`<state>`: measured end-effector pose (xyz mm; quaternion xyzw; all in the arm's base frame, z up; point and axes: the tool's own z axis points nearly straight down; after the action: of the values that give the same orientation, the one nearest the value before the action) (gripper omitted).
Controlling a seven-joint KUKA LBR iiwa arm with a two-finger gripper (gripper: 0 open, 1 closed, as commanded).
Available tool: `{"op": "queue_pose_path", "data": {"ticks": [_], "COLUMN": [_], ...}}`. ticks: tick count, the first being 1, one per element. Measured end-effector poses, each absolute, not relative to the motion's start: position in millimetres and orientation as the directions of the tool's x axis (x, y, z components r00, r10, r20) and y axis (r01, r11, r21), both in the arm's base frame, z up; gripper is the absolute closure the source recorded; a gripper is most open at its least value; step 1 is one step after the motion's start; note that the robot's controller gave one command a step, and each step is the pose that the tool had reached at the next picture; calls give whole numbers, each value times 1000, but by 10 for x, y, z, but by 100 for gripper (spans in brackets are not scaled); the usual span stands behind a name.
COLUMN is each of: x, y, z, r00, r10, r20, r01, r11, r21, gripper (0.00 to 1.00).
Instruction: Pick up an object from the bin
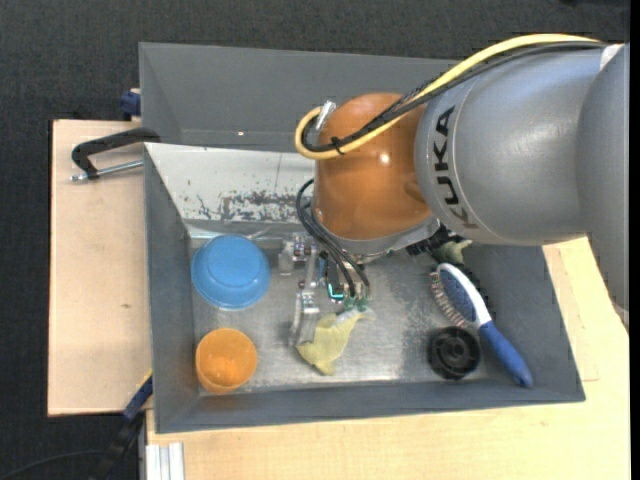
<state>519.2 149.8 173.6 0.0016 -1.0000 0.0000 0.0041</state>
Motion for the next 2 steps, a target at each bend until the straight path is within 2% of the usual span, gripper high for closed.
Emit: {"op": "queue_pose_path", "data": {"ticks": [1,2], "x": [5106,5127], "y": [818,869], "z": [978,1022], "r00": [-1000,-1000], "r10": [-20,-25], "r20": [8,0], "r01": [-20,-25], "r11": [1000,1000], "r21": [-4,2], "gripper": [0,100]}}
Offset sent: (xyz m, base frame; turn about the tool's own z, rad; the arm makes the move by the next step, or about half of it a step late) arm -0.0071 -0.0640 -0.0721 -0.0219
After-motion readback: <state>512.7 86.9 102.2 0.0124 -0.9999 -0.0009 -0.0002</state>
